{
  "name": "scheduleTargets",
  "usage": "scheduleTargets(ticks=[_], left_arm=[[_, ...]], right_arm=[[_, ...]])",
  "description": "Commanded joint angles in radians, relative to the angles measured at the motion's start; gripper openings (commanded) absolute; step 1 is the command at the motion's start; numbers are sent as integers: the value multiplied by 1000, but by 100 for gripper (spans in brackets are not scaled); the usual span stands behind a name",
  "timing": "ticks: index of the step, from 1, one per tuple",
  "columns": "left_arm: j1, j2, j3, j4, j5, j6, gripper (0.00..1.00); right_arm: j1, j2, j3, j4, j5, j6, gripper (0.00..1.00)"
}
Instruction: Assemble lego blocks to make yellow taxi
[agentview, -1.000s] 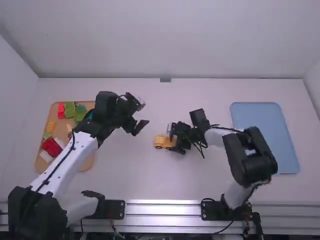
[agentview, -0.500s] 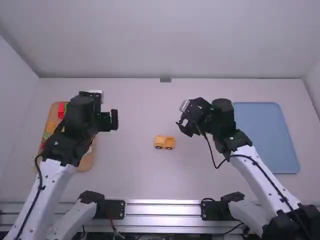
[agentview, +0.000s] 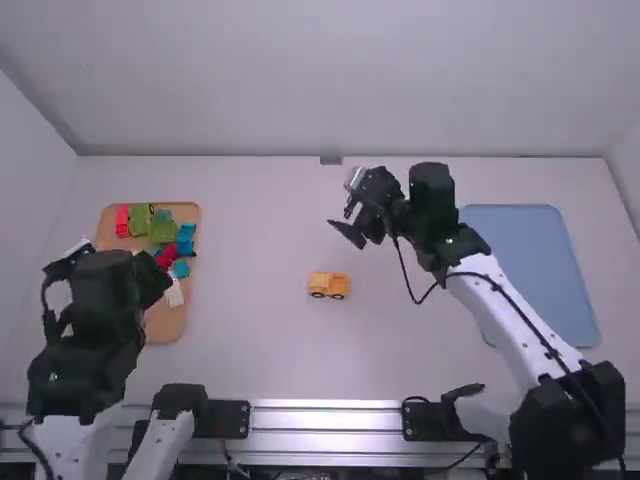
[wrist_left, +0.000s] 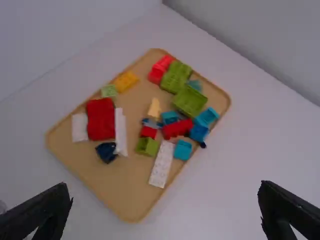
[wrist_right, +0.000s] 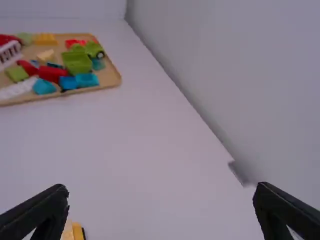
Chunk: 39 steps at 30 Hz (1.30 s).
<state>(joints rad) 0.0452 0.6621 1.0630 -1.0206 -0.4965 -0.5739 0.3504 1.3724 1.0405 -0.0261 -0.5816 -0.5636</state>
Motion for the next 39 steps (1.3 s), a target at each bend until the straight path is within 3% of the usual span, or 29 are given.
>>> scheduleTargets(ticks=[1, 10, 19, 23, 28, 30, 39], left_arm=[[55, 10, 10, 0, -28, -40, 99], [275, 182, 109, -44, -12, -27, 99], [539, 608, 393, -47, 361, 339, 99], [517, 771, 489, -47, 488, 486, 99], [487, 935, 536, -30, 497, 549, 97], [493, 996, 533, -30, 483, 549, 86], [490, 1222, 522, 16, 481, 657, 70]], right_arm=[[-5, 90, 99, -10, -106, 11, 99], [31, 245, 261, -71, -136, -45, 99], [36, 257, 277, -25, -152, -11, 99], [36, 257, 277, 6, -190, 0, 99], [36, 257, 277, 30, -188, 44, 99], [36, 257, 277, 26, -189, 45, 99], [36, 256, 277, 31, -181, 90, 99]])
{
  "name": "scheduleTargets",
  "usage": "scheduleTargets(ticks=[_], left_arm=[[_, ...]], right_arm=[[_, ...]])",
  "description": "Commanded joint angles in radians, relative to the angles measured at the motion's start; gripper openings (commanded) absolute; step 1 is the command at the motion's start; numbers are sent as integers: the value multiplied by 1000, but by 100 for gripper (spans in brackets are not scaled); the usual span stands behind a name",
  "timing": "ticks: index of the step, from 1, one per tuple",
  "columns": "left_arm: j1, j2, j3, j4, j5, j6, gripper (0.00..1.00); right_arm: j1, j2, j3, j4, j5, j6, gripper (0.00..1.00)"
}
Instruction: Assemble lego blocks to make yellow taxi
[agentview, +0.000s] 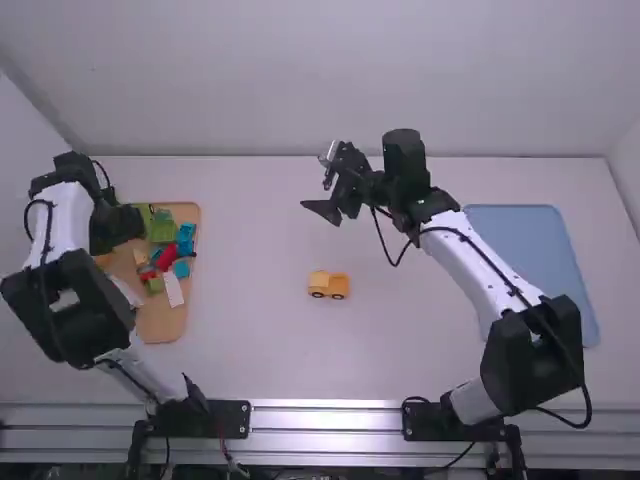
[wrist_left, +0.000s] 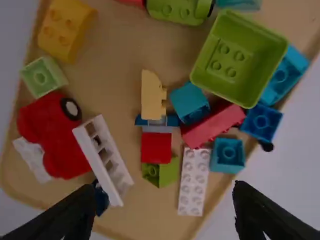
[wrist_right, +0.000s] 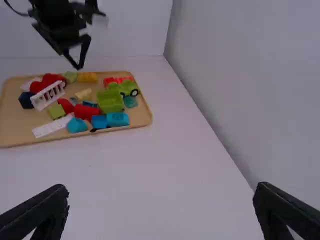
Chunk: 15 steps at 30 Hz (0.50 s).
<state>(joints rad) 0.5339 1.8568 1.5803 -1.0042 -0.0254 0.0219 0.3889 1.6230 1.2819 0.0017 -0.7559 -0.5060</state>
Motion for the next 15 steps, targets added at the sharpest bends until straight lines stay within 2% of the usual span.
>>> scheduleTargets(ticks=[1, 6, 15], left_arm=[[2, 48, 2, 11, 9, 76, 67], [16, 108, -24, 95, -19, 80, 57], [23, 124, -100, 218, -16, 42, 50]], right_arm=[[-3, 6, 35, 3, -7, 35, 99], [-3, 6, 35, -4, -6, 36, 99], [-3, 6, 35, -11, -6, 64, 99]])
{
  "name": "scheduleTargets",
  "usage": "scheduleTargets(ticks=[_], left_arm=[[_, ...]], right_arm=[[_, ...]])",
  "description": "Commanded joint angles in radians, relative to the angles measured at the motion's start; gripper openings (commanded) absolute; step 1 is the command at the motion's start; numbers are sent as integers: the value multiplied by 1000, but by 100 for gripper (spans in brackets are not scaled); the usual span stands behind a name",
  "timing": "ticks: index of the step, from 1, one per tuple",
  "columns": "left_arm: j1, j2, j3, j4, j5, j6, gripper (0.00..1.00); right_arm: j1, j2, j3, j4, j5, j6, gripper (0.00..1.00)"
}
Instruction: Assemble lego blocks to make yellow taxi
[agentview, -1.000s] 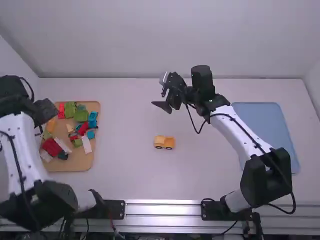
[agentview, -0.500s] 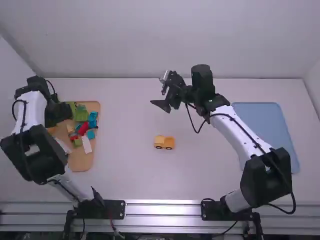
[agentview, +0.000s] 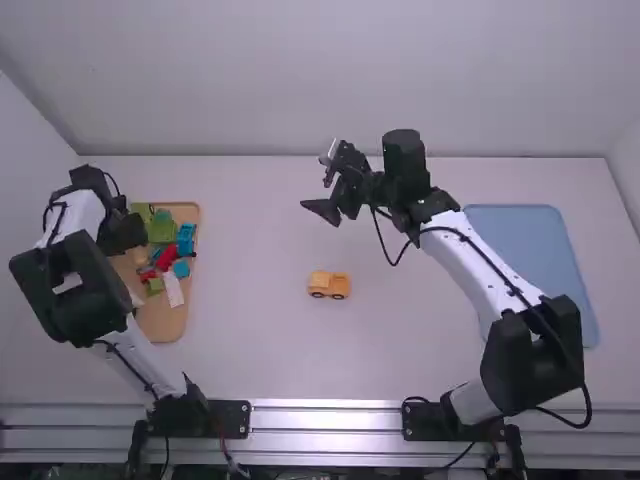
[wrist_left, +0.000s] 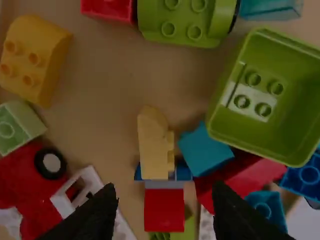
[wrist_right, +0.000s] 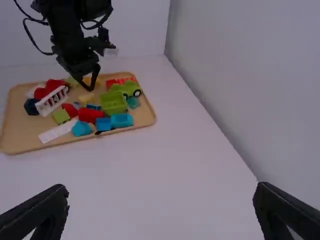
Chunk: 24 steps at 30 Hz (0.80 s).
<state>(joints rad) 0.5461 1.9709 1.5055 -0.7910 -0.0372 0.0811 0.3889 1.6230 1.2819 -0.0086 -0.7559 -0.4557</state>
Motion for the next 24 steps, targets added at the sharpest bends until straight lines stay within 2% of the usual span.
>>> scheduleTargets(ticks=[1, 3, 10, 24], left_arm=[[20, 10, -34, 18, -4, -35, 49], [38, 10, -48, 25, 6, -40, 45], [79, 26, -59, 55, 102, 6, 44], [62, 33, -99, 103, 100, 28, 43]], right_arm=[[-3, 6, 35, -3, -6, 13, 99], [-3, 6, 35, -3, -6, 14, 99], [-3, 6, 35, -13, -6, 10, 99], [-2, 6, 35, -29, -7, 11, 99]])
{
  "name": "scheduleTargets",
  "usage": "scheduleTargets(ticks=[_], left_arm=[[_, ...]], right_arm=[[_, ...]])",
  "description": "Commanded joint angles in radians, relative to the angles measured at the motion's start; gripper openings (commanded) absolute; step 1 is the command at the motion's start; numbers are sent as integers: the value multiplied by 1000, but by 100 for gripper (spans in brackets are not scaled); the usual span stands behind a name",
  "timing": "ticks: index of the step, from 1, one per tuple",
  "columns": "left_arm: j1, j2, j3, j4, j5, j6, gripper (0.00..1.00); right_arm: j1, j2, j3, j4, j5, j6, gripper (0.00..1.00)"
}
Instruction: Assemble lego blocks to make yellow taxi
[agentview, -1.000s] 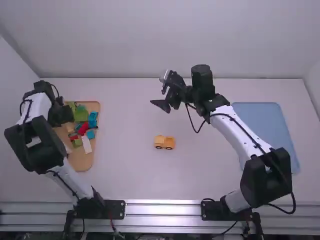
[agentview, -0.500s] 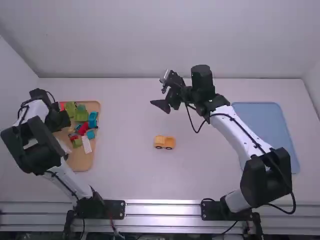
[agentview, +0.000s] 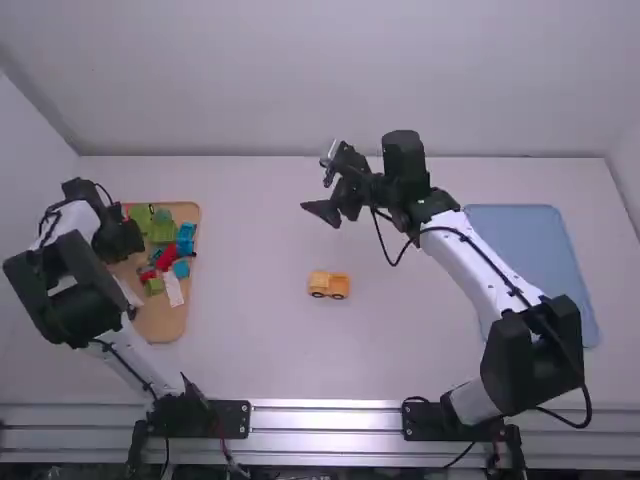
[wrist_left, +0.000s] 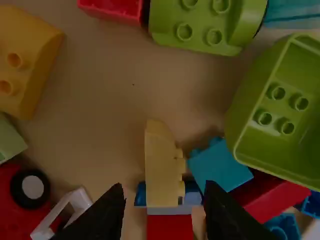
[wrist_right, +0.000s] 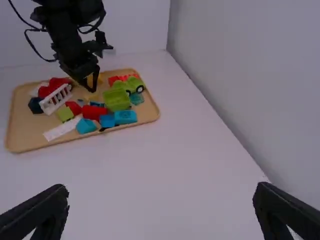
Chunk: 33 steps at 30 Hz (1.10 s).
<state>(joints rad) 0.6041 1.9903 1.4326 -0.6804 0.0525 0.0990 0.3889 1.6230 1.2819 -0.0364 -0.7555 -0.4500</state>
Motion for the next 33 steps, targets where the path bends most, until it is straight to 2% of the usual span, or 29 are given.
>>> scheduleTargets(ticks=[1, 7, 21, 27, 33], left_arm=[[4, 14, -40, -1, 10, 10, 42], [4, 14, -67, 23, -42, -5, 38], [3, 15, -172, 202, -7, -4, 36], [2, 24, -186, 225, -7, -4, 34], [5, 24, -191, 242, 27, 6, 26]], right_arm=[[-2, 6, 34, -1, -7, 5, 99], [-2, 6, 34, -3, -7, 5, 99], [-3, 6, 34, -16, -7, 5, 99], [-3, 6, 34, -17, -7, 5, 99], [-2, 6, 34, -17, -7, 5, 99]])
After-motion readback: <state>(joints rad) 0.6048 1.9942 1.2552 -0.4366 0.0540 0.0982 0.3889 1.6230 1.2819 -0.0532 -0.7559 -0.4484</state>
